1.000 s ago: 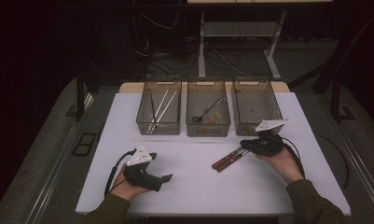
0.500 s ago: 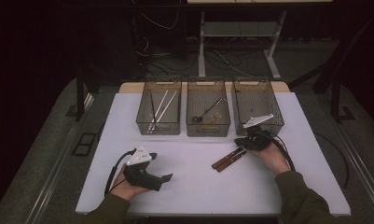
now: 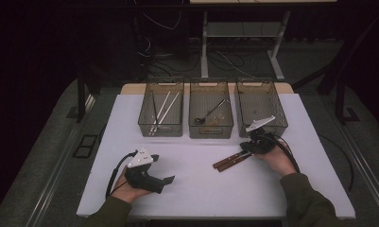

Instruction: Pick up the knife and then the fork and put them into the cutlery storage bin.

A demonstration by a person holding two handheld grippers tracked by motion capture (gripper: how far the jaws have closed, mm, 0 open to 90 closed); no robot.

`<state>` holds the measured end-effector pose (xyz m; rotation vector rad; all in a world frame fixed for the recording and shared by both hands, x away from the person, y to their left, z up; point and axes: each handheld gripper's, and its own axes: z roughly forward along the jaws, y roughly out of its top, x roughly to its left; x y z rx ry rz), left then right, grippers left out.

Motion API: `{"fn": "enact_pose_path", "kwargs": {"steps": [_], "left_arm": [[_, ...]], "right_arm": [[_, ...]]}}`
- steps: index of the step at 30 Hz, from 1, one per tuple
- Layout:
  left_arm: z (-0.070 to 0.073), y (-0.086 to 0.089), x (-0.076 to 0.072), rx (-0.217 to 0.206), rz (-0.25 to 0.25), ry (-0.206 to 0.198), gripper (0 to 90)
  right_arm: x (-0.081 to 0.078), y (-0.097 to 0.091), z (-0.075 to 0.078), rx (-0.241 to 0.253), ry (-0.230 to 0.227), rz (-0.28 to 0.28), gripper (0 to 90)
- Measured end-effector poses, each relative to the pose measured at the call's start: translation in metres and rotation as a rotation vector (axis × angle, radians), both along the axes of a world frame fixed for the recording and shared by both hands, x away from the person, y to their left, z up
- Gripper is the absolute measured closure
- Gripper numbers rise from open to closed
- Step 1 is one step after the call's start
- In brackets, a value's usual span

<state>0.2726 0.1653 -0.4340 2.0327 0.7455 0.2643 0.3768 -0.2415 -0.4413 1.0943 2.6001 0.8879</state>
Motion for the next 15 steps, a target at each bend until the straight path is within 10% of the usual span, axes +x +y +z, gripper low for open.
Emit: {"fn": "enact_pose_path", "kwargs": {"steps": [15], "left_arm": [[0.0001,-0.0004,-0.0001,-0.003,-0.004,0.000,1.9]], "right_arm": [[-0.0085,-0.0038,0.0035,-0.035,0.029,0.029,90.0]]}}
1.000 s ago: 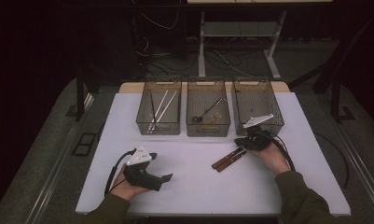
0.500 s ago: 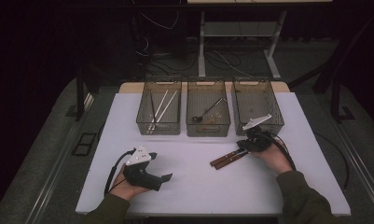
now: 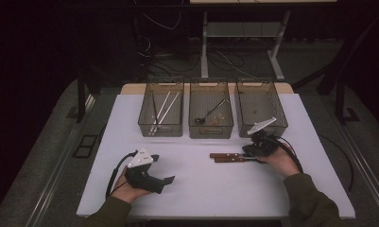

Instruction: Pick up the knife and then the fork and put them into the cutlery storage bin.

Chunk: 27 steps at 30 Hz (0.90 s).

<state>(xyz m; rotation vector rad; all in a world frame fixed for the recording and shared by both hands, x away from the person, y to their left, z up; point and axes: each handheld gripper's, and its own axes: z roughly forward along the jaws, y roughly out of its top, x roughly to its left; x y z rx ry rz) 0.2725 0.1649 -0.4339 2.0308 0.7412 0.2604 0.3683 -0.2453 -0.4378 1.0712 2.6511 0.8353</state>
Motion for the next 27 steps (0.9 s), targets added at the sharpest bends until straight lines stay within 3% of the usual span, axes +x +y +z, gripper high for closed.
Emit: {"fn": "enact_pose_path", "kwargs": {"steps": [21,22,23,27], "left_arm": [[0.001,0.000,0.000,-0.003,-0.009,-0.001,1.9],[0.001,0.000,-0.001,-0.004,-0.010,-0.001,1.9],[0.001,0.000,-0.001,-0.004,-0.010,-0.002,1.9],[0.001,0.000,0.000,-0.005,-0.012,-0.003,1.9]], "right_arm": [[-0.012,0.002,0.003,-0.024,0.036,0.050,90.0],[-0.012,0.002,0.003,-0.016,0.034,0.049,90.0],[-0.012,0.001,0.005,-0.007,0.028,0.041,84.6],[-0.014,-0.004,0.015,0.101,0.034,0.022,70.5]]}}
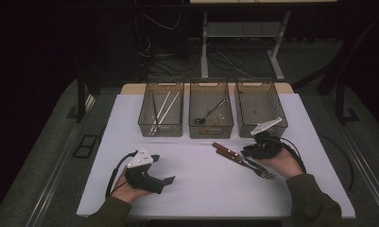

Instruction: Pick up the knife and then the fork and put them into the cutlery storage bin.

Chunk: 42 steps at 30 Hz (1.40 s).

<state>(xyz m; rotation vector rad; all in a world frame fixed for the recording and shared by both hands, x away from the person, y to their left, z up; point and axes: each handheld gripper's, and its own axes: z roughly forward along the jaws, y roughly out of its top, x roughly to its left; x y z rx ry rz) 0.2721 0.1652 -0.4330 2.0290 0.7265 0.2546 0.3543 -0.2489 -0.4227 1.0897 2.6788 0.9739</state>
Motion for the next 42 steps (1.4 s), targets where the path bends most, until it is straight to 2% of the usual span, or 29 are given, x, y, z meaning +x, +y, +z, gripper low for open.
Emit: {"fn": "enact_pose_path", "kwargs": {"steps": [2,3,11,27,34,37,42], "left_arm": [[0.000,0.000,0.000,-0.002,0.000,-0.001,1.9],[0.000,0.000,0.000,-0.001,0.000,-0.001,1.9],[0.000,0.000,-0.001,-0.001,-0.002,-0.001,1.9],[0.000,-0.001,-0.001,0.000,-0.006,-0.001,1.9],[-0.001,-0.002,-0.001,-0.001,-0.008,0.002,1.9],[-0.001,-0.002,-0.001,-0.004,-0.008,0.005,1.9],[-0.001,-0.003,0.000,-0.002,-0.013,0.006,1.9]], "right_arm": [[-0.003,-0.001,0.003,0.032,0.008,0.013,65.0],[-0.004,0.000,0.004,0.027,0.001,0.017,64.7],[-0.014,0.013,0.002,-0.023,-0.013,0.095,68.9],[-0.018,0.026,-0.006,-0.136,-0.024,0.139,76.2],[-0.016,0.031,-0.008,-0.194,-0.029,0.176,76.1],[-0.015,0.036,-0.007,-0.221,-0.010,0.184,76.0],[-0.007,0.045,-0.003,-0.294,0.035,0.200,75.8]]}}
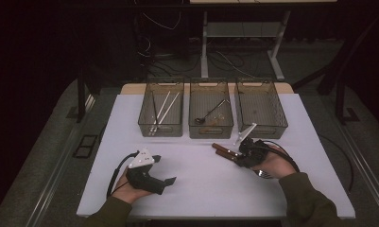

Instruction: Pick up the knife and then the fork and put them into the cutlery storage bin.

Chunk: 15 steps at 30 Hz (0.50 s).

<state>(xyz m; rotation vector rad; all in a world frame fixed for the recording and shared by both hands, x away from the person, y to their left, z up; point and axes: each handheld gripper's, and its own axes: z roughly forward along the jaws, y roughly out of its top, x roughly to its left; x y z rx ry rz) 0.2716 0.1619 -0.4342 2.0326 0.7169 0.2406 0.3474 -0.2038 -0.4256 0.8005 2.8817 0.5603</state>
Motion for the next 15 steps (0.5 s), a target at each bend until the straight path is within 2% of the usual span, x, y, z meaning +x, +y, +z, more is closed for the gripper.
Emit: {"fn": "enact_pose_path", "kwargs": {"steps": [1,8,11,15], "left_arm": [[0.000,0.000,0.000,0.000,-0.001,0.000,1.9],[0.000,-0.001,0.000,-0.001,-0.005,0.002,1.9],[0.000,-0.001,0.000,0.004,-0.012,0.003,1.9],[0.000,-0.002,-0.001,0.004,-0.016,0.003,1.9]], "right_arm": [[0.001,0.003,0.001,-0.009,0.021,-0.003,75.6],[0.013,0.022,0.006,-0.152,0.109,0.005,75.4],[0.017,0.030,0.006,-0.223,0.110,0.017,75.5],[0.021,0.036,0.006,-0.271,0.136,0.020,76.2]]}}
